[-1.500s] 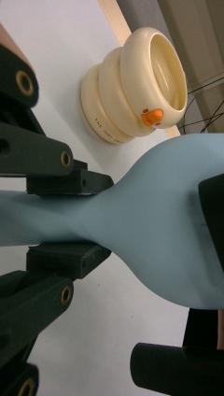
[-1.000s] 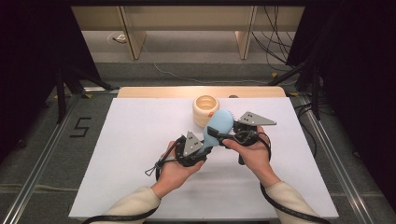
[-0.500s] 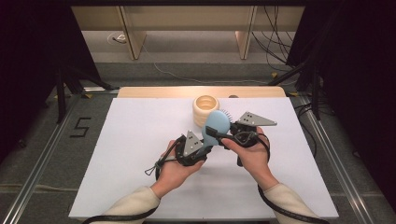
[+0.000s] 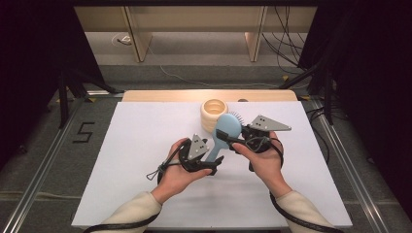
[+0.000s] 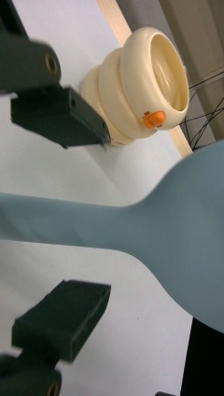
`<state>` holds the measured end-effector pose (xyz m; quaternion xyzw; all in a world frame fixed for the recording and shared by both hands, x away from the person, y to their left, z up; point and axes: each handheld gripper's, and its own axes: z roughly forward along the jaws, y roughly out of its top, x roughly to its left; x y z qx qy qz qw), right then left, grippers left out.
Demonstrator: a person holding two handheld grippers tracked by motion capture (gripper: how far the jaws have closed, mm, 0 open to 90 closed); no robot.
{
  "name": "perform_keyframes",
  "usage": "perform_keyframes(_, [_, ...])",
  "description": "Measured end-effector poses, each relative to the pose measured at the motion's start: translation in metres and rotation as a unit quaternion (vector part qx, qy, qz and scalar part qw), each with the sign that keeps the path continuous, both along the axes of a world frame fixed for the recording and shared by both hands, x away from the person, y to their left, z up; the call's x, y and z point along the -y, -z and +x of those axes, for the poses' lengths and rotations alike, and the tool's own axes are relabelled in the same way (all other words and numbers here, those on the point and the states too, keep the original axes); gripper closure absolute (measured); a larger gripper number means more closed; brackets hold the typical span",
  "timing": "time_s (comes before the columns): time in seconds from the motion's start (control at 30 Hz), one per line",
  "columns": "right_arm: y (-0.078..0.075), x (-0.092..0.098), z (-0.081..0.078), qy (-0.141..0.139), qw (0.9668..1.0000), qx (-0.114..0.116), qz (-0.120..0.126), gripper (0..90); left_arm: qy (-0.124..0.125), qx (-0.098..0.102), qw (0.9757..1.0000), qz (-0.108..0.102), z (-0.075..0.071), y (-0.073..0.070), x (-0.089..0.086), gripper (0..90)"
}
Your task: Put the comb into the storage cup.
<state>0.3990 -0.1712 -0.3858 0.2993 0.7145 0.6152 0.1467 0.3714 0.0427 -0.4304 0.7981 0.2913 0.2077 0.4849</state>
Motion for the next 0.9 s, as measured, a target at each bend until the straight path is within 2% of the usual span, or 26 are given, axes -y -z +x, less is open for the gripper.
perform_keyframes(0.1, [-0.001,0.001,0.0,0.003,1.0,0.002,-0.003,50.2,0.003,-0.004,1.0,0.0,-0.001,-0.001,-0.003,13.5])
perform_keyframes(0.2, [-0.001,0.002,0.0,0.003,1.0,0.002,-0.004,50.3,0.016,-0.006,0.9998,0.005,-0.004,-0.002,-0.004,5.5])
perform_keyframes(0.3, [-0.001,0.002,0.0,0.005,1.0,0.004,-0.006,50.4,0.025,-0.006,0.9996,0.008,-0.007,-0.002,-0.004,2.1])
perform_keyframes(0.5, [-0.003,0.004,0.0,0.007,0.9999,0.006,-0.006,50.6,0.03,-0.013,0.9995,0.008,-0.01,0.0,-0.008,0.0])
perform_keyframes(0.6, [-0.004,0.004,0.0,0.008,0.9999,0.007,-0.005,50.6,0.025,-0.023,0.9994,0.006,-0.01,0.001,-0.014,0.0])
perform_keyframes(0.67, [-0.005,0.005,0.0,0.01,0.9999,0.006,-0.004,50.6,0.02,-0.033,0.9992,-0.005,-0.01,0.001,-0.018,0.0])
perform_keyframes(0.9, [-0.007,0.007,0.0,0.013,0.9999,0.006,-0.004,50.6,0.002,-0.031,0.9995,-0.007,-0.011,0.002,-0.037,0.0])
